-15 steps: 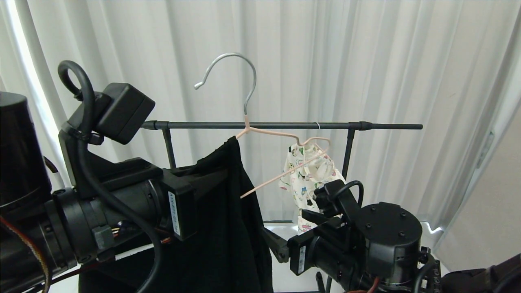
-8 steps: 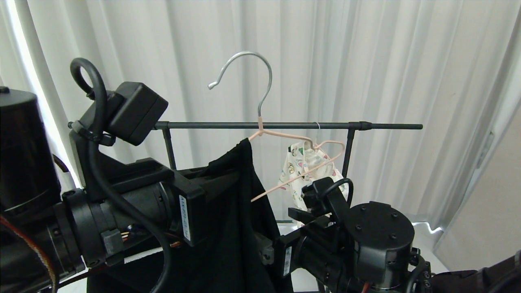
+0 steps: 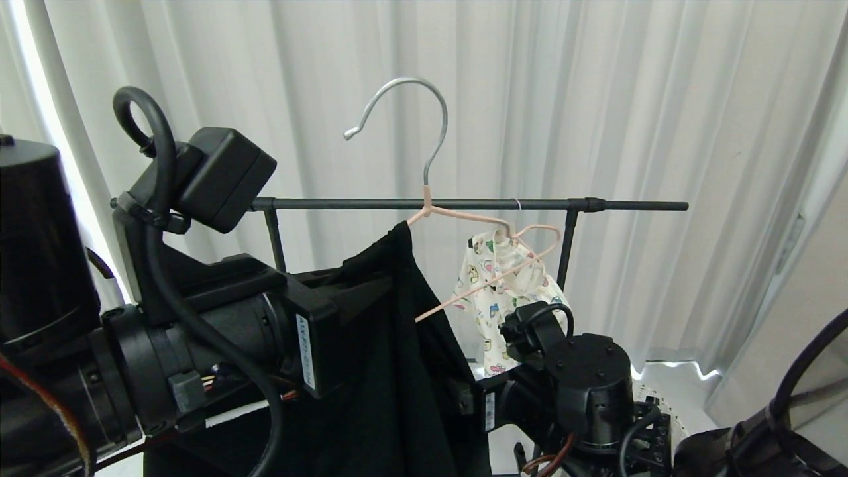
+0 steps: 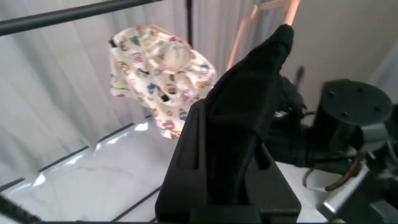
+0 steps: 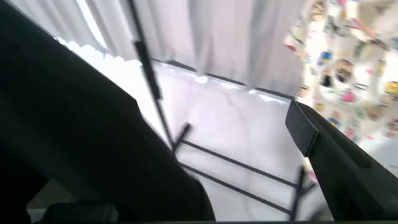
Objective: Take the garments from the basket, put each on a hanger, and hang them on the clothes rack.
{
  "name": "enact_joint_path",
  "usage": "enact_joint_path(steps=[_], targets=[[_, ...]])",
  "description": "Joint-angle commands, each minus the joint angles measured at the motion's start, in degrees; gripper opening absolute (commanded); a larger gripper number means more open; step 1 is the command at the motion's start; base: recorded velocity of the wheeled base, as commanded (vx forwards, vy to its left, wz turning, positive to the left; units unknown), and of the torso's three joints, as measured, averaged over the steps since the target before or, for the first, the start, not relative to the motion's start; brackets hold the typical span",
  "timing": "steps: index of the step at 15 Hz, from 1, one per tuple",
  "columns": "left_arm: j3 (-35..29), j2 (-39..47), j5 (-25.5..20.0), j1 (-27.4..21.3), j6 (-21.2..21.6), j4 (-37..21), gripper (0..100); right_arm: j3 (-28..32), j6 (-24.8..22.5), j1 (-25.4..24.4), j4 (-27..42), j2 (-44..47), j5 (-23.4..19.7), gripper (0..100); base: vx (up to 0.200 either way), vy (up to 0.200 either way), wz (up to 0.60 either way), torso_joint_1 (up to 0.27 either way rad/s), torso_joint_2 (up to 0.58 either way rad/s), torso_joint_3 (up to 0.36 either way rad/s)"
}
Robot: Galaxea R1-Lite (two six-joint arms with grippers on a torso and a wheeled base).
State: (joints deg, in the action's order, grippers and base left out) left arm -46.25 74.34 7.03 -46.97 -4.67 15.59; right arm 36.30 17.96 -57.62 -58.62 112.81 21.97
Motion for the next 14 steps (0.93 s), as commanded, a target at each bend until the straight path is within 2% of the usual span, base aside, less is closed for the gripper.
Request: enact_joint_path(steps=[1,5,6,8,10,12,14], targets=[[0.0,0.1,0.2,2.1,0.0,0.1,0,-4.2,-0.7,2.7,0.0,-1.4,0.1,100,0.0,0.0,0.0,0.0,0.0,0.0],[2.1,-0.2,0.3,3.1,0.6,0.2,0,-6.9,-0.8,6.2,0.0,-4.4,-0.3,100,0.0,0.0,0.0,0.0,0.0,0.0],[3.9,-0.2,0.3,3.1,2.2,0.3,0,-7.2,-0.7,6.6,0.0,-5.7,-0.8,100,0.0,0.0,0.0,0.0,0.0,0.0],[7.6,-0.9,0.2,3.2,6.9,2.0,0,-9.0,-0.6,7.4,0.0,-8.7,-4.7,100,0.0,0.0,0.0,0.0,0.0,0.0],[11.8,-1.9,-0.3,3.3,10.6,5.1,0,-10.6,-1.0,11.3,0.0,-11.4,-8.7,100,0.0,0.0,0.0,0.0,0.0,0.0],[14.0,-4.0,-2.5,3.2,11.0,5.2,0,-10.6,-2.8,15.5,0.0,-11.7,-9.6,100,0.0,0.0,0.0,0.0,0.0,0.0],[14.3,-6.0,-5.5,3.2,11.0,5.2,0,-10.6,-4.0,17.3,0.0,-11.7,-11.3,100,0.0,0.0,0.0,0.0,0.0,0.0]])
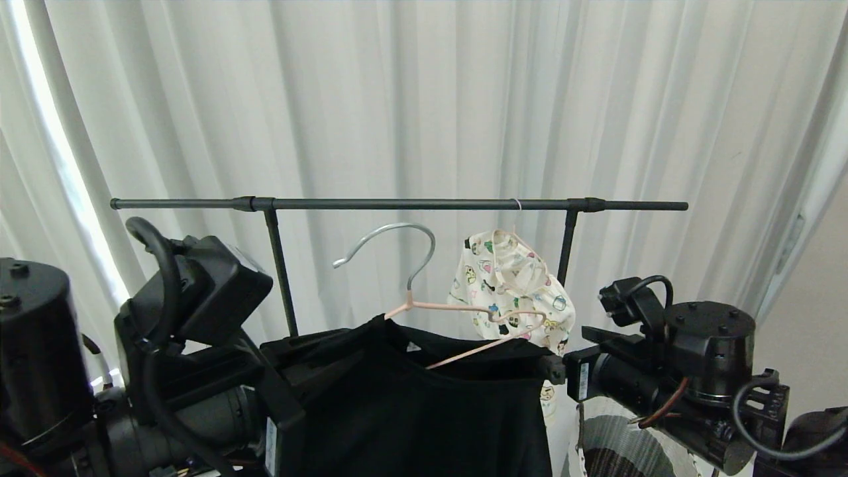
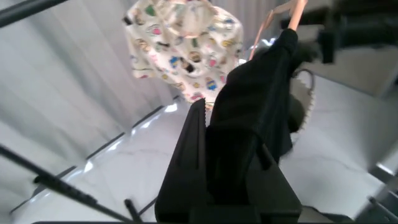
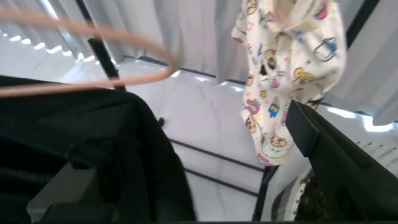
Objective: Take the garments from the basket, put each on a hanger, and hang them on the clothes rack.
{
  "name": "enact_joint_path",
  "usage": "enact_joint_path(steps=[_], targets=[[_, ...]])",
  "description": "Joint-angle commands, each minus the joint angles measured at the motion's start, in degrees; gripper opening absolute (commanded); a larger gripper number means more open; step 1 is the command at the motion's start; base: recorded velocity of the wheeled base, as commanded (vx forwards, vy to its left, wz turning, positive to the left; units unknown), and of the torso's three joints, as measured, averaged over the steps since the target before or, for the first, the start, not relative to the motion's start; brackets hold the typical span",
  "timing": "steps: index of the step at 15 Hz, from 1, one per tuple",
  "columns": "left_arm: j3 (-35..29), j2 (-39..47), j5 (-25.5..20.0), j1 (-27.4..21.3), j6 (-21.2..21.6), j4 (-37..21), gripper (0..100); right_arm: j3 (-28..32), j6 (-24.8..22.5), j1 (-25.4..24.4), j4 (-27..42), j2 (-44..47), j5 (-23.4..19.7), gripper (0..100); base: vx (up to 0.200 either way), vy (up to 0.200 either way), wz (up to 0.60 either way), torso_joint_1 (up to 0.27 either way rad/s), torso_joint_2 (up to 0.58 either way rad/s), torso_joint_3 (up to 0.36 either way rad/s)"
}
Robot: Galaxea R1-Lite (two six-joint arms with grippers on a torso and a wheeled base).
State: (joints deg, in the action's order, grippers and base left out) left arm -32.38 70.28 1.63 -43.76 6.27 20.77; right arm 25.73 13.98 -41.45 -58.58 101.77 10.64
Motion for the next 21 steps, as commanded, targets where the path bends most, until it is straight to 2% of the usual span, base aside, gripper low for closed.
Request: enact_joint_path(steps=[1,9,12,14,17,21], targets=[[0.5,-2.5,-1.3,0.0,0.0,0.0,0,0.0,-0.6,1.5,0.0,-0.6,-0.4,100,0.0,0.0,0.0,0.0,0.0,0.0],[6.6,-1.9,-1.6,0.1,0.0,-0.1,0,-0.1,-1.1,2.6,2.2,-3.3,-2.0,100,0.0,0.0,0.0,0.0,0.0,0.0],[6.5,-1.9,-1.9,2.9,-0.3,-0.1,0,-1.0,-1.9,3.2,2.9,-3.8,-2.2,100,0.0,0.0,0.0,0.0,0.0,0.0],[6.6,-3.3,-4.2,4.7,-0.3,-0.1,0,-2.4,-3.0,4.6,2.9,-4.0,-3.3,100,0.0,0.0,0.0,0.0,0.0,0.0],[7.2,-3.7,-6.3,4.6,-0.2,-0.1,0,-2.2,-3.5,5.1,2.9,-4.8,-5.0,100,0.0,0.0,0.0,0.0,0.0,0.0],[7.5,-4.6,-10.9,4.7,-0.4,-0.1,0,-2.4,-4.8,6.9,2.9,-4.8,-5.3,100,0.0,0.0,0.0,0.0,0.0,0.0]])
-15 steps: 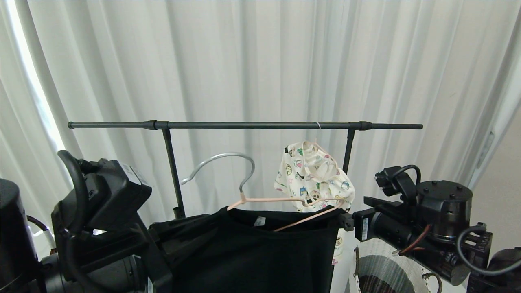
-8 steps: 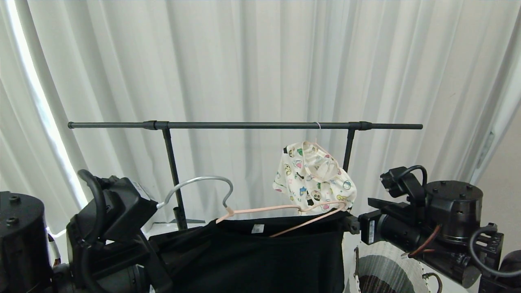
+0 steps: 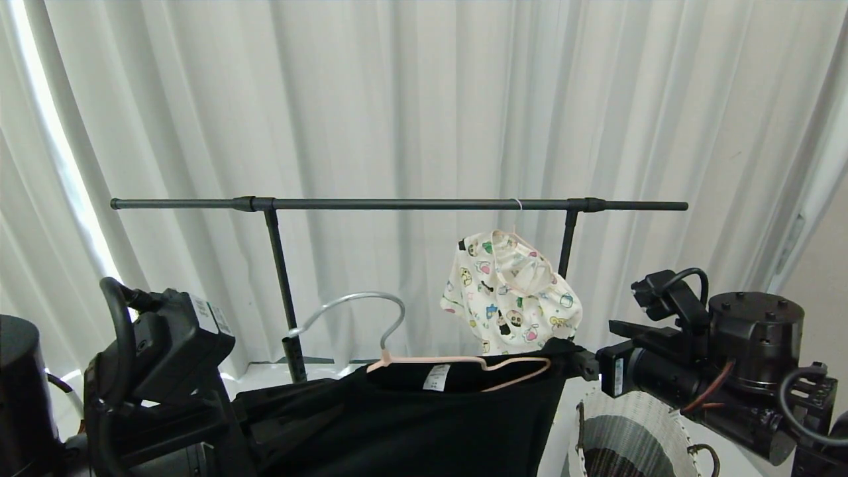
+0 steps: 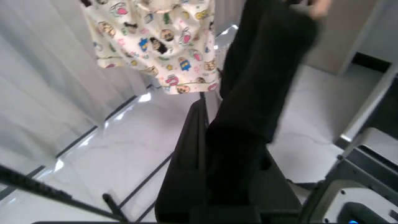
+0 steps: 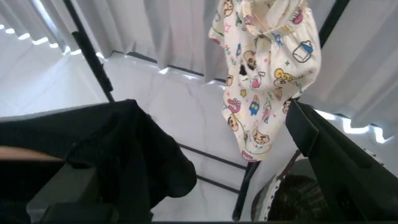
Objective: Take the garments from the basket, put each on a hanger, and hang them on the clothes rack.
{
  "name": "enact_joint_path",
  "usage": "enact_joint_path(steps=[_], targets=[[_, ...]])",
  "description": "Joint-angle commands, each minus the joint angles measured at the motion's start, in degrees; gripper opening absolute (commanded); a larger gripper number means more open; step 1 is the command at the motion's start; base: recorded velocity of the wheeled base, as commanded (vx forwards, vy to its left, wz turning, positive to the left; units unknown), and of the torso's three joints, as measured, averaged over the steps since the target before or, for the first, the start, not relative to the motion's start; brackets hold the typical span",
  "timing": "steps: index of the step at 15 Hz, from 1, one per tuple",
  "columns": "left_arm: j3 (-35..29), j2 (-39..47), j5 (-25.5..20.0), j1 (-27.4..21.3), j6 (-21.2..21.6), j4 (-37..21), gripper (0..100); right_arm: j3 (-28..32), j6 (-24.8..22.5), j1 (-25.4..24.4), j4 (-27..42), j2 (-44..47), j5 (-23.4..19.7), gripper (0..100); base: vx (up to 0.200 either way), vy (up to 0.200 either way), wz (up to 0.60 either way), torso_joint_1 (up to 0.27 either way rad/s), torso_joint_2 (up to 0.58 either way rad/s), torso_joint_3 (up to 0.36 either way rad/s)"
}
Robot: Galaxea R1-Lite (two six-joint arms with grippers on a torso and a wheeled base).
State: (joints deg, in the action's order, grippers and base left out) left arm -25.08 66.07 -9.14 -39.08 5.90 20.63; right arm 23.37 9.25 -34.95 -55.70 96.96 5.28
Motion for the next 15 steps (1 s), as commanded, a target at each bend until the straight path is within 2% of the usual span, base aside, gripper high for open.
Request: enact_joint_path(steps=[1,3,5,7,8,9,11,13,15], targets=[[0.8,-0.2,-0.2,0.4,0.1,0.0,0,-0.1,0.0,0.9,0.0,0.0,-0.7,100,0.0,0.0,0.0,0.0,0.0,0.0],[1.2,1.9,-0.5,2.5,0.1,0.0,0,-0.2,0.0,1.5,0.0,0.0,-2.2,100,0.0,0.0,0.0,0.0,0.0,0.0],[0.6,3.8,-1.0,2.6,0.1,0.1,0,0.5,-0.5,1.3,0.0,-0.3,-3.1,100,0.0,0.0,0.0,0.0,0.0,0.0],[0.4,5.6,-0.9,2.8,0.3,0.2,0,1.9,-1.9,1.3,2.4,-2.9,-5.9,100,0.0,0.0,0.0,0.0,0.0,0.0],[0.0,7.4,-0.9,4.0,0.3,0.6,0,3.3,-2.3,1.4,7.6,-6.2,-8.6,100,0.0,0.0,0.0,0.0,0.0,0.0],[-1.0,10.2,-0.8,5.7,0.2,3.8,0,6.3,-2.3,1.4,15.4,-10.6,-12.7,100,0.0,0.0,0.0,0.0,0.0,0.0],[-2.9,13.8,-0.9,5.9,-0.1,8.6,0,11.9,-2.3,1.9,26.9,-15.8,-19.3,100,0.0,0.0,0.0,0.0,0.0,0.0],[-3.1,14.5,-2.1,4.3,-0.1,9.0,0,15.7,-2.7,3.0,32.9,-16.8,-21.3,100,0.0,0.0,0.0,0.0,0.0,0.0],[-3.1,14.5,-5.1,3.8,0.1,9.0,0,16.4,-4.9,5.9,33.8,-16.6,-22.1,100,0.0,0.0,0.0,0.0,0.0,0.0]])
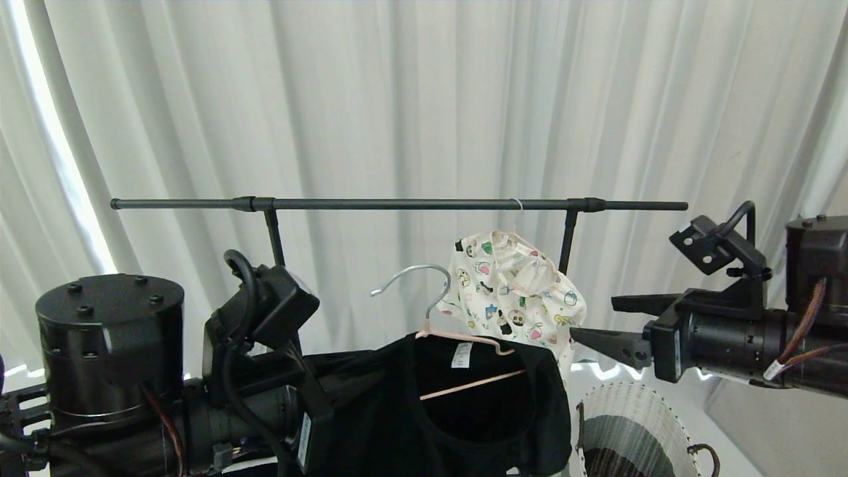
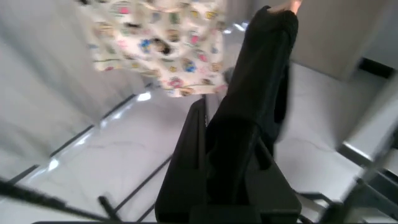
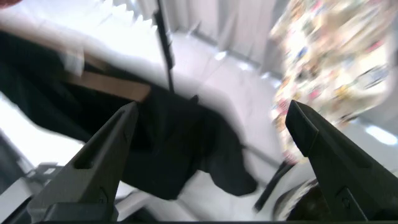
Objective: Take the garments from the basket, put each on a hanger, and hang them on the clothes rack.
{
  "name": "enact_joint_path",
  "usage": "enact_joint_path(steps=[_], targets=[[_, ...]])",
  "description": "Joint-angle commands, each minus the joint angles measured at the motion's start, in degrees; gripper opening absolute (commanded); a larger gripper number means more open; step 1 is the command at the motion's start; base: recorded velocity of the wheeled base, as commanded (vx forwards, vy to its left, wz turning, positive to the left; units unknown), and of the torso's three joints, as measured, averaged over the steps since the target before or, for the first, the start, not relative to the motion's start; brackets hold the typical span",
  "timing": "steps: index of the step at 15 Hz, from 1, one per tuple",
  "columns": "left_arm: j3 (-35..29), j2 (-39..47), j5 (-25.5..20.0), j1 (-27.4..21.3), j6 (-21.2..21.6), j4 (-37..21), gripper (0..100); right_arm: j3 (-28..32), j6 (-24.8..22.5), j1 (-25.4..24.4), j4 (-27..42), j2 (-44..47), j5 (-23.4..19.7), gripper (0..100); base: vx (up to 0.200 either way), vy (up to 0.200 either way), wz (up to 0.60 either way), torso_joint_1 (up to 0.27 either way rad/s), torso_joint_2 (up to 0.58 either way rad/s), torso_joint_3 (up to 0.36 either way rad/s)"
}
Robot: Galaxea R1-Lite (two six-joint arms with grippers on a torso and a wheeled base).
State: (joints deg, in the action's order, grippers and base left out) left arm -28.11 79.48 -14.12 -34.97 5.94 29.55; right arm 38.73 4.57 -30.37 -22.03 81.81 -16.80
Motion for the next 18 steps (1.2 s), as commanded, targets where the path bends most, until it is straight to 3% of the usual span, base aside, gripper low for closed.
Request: enact_joint_path(steps=[1,3,7,8,10,12,18], targets=[[-0.5,1.2,-0.6,-0.4,0.0,0.1,0,1.0,-0.4,1.4,0.5,-2.0,-1.2,100,0.0,0.0,0.0,0.0,0.0,0.0],[-1.5,2.1,-2.1,-0.4,0.0,0.1,0,0.6,-1.9,-0.5,3.4,-3.6,-3.2,100,0.0,0.0,0.0,0.0,0.0,0.0],[-2.9,3.7,-2.4,-6.4,-0.2,0.1,0,0.7,-13.9,-4.5,10.2,-4.0,-9.5,100,0.0,0.0,0.0,0.0,0.0,0.0],[-3.3,4.4,-2.3,-9.6,-0.2,0.1,0,1.0,-18.9,-6.5,13.9,-3.9,-11.0,100,0.0,0.0,0.0,0.0,0.0,0.0],[-3.3,4.7,-2.3,-11.6,-0.1,0.1,0,1.0,-21.7,-8.2,16.5,-3.9,-11.9,100,0.0,0.0,0.0,0.0,0.0,0.0],[-3.4,4.7,-2.2,-14.2,0.0,0.1,0,1.0,-23.0,-11.7,20.3,-3.2,-11.9,100,0.0,0.0,0.0,0.0,0.0,0.0],[-4.8,4.7,-2.1,-16.2,0.0,0.1,0,2.8,-23.0,-13.7,20.6,1.3,-11.2,100,0.0,0.0,0.0,0.0,0.0,0.0]])
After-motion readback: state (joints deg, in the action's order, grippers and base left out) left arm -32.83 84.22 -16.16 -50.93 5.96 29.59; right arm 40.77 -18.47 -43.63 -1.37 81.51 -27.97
